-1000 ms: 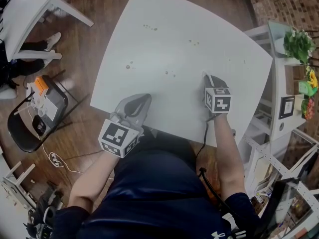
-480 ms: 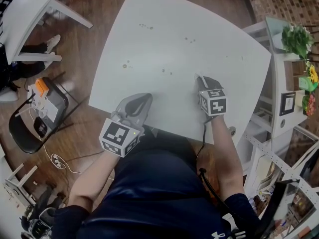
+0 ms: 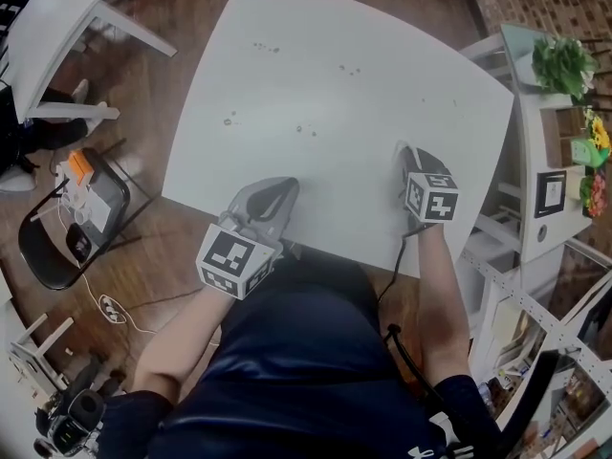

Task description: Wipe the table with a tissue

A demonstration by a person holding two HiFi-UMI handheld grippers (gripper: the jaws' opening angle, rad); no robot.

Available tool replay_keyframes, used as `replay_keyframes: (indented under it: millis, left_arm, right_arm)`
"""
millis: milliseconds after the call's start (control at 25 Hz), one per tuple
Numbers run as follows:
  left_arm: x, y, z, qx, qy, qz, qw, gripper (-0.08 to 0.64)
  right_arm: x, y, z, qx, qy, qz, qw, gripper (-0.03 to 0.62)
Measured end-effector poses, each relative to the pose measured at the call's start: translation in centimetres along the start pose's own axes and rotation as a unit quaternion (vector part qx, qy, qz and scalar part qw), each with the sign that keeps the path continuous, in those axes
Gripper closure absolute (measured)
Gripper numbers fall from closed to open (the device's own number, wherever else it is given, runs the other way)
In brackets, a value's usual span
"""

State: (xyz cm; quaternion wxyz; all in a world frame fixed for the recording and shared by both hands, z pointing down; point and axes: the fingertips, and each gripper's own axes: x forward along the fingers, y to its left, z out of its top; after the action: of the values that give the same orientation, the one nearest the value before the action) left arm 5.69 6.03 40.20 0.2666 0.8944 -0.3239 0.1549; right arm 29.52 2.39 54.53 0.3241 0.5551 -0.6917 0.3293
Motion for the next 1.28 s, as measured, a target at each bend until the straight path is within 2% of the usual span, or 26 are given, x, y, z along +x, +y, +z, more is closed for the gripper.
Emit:
replay_keyframes:
  millis: [160, 320, 480, 800, 1080, 1280]
  left_arm:
    - [-0.1, -0.6, -0.4, 0.012, -0.007, 0.023, 0.9996, 0.557]
    - [-0.7, -1.4, -0.4, -0.002, -0.003, 0.041, 0.9991, 0.557]
    - [-1.0, -1.7, -0.8, -0.009, -0.004, 0.061, 0.9981, 0.558]
    - [-1.0, -1.4, -1.2, -0.016, -0.009, 0.081, 0.9966, 0.557]
    - [-0.9, -0.7, -1.2, -0.016, -0.008, 0.061, 0.9980, 0.557]
    - [-0.5, 0.2, -1.2, -0.011, 0.003, 0.015, 0.9998, 0.557]
  right_arm:
    - [2.1, 0.9, -0.5, -0.027, 0.017, 0.018, 0.999, 0.580]
    - [3.9, 4.4, 1.4, -0.064, 0.008, 0.059, 0.996, 0.579]
    - [4.8, 8.3, 2.1, -0.127, 0.012, 0.093, 0.987, 0.578]
    - [3.7, 9.6, 1.3, -0.119, 0.018, 0.133, 0.984, 0.580]
    - [1.2, 10.6, 0.1, -0.108, 0.016, 0.137, 0.984, 0.580]
    - [1.2, 11.5, 0.4, -0.115, 0.015, 0.101, 0.988, 0.578]
